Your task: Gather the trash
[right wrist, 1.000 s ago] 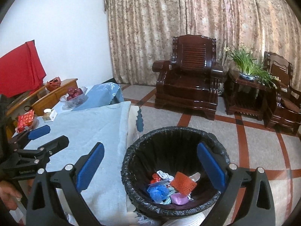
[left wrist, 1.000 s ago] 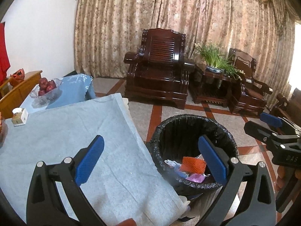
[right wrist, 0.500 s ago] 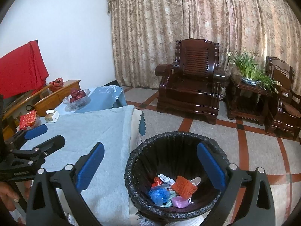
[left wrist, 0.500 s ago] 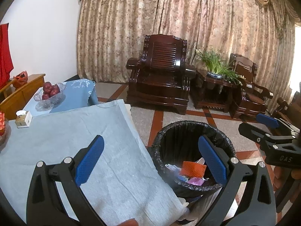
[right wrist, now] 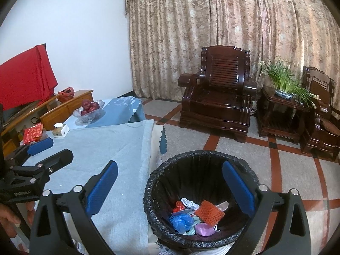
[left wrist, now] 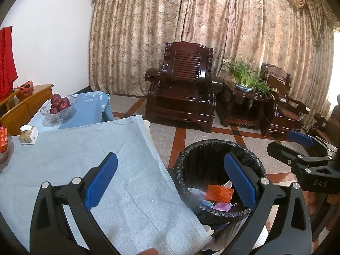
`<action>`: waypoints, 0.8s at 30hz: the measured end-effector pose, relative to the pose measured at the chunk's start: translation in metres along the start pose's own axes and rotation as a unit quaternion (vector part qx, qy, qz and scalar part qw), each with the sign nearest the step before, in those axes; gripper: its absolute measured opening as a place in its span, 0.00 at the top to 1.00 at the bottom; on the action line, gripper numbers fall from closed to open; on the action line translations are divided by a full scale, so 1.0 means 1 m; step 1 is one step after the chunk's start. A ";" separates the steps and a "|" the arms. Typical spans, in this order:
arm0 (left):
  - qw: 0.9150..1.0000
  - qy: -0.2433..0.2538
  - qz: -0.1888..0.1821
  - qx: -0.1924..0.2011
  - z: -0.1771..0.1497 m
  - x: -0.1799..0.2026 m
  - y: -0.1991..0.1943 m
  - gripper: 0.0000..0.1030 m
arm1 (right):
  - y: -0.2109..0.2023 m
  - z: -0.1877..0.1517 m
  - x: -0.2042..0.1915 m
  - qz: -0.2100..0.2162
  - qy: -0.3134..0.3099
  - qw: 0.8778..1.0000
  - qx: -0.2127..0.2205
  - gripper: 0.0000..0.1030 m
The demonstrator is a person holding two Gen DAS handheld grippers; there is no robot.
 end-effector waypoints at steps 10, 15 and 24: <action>1.000 0.000 0.000 0.000 0.000 -0.001 0.000 0.05 | 0.000 0.000 -0.001 0.000 0.000 1.000 0.000 0.06; 1.000 0.000 -0.001 0.000 -0.001 -0.001 0.000 0.05 | 0.000 0.000 -0.001 0.001 0.000 1.000 0.001 0.06; 1.000 0.000 0.000 0.000 -0.001 -0.001 0.000 0.05 | 0.000 -0.001 -0.002 0.001 0.000 1.000 0.001 0.06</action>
Point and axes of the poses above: each gripper's, at about its wrist camera, not at the fingertips, and y roughly the way its jaws point, x to its right, z to its top, the point moved 8 cm from there along y, roughly the way its jaws point, and after that the axes turned 11 degrees about -z, right-handed, at the moved point
